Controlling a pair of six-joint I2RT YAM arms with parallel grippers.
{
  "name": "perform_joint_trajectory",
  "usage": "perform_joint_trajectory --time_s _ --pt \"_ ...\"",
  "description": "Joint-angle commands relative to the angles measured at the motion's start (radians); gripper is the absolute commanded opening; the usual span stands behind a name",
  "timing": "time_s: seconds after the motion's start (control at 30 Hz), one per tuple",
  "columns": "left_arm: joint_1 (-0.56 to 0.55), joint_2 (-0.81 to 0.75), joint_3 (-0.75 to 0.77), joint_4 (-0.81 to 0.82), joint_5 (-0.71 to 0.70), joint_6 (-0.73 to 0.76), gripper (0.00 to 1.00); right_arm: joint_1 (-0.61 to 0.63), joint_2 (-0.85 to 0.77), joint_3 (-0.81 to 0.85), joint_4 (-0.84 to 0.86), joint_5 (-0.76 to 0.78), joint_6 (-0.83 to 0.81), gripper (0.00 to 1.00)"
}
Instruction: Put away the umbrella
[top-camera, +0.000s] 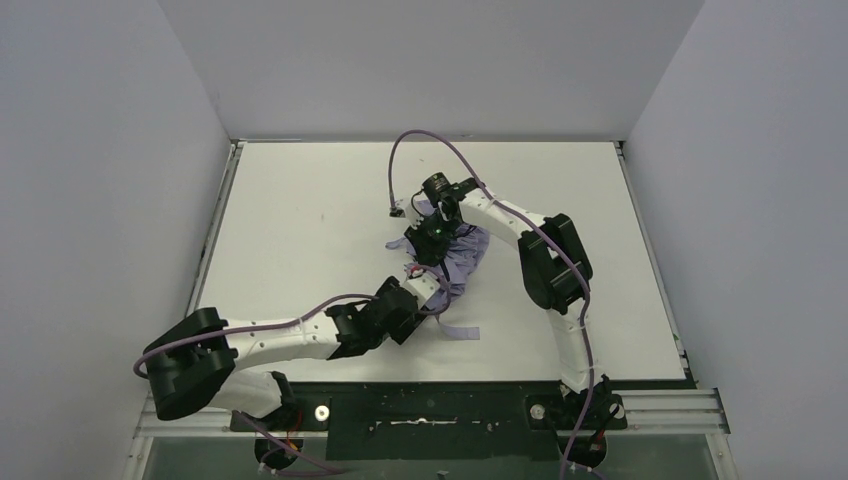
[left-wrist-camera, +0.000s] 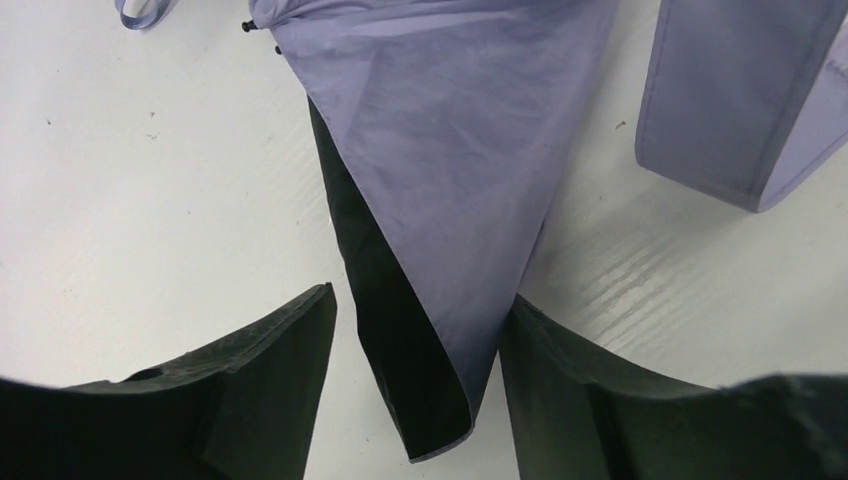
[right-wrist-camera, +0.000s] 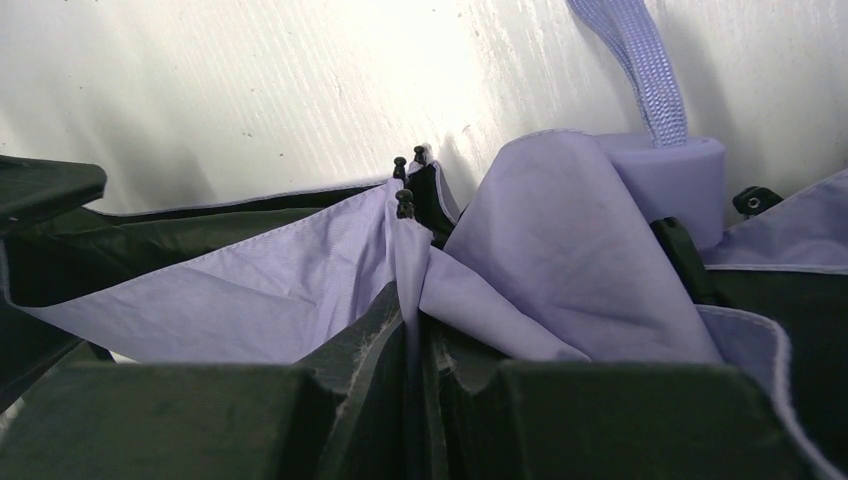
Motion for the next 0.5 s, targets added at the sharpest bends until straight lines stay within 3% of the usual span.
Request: perform_joint_trajectory --time_s 0.0,0.13,0.27,0.47 --pt "-0.002 0.025 0.04 0.054 -0.021 0.004 0.53 -0.011 0.009 0.034 -0.012 -0.017 0.002 0.09" --pt "-0.001 0.04 0.038 0.047 -0.011 -0.011 0.46 -0.014 0.007 0.037 -0.006 -0.015 0.007 0.09" --pt "-0.001 0.032 0.033 0.045 0.024 -0.039 0.22 -0.016 0.005 0.04 -0.006 -0.008 0.014 0.09" --pt "0.028 -0.025 0.033 0.053 0.167 -0.077 0.06 -0.018 0.002 0.04 -0.004 -0.002 0.022 0.09"
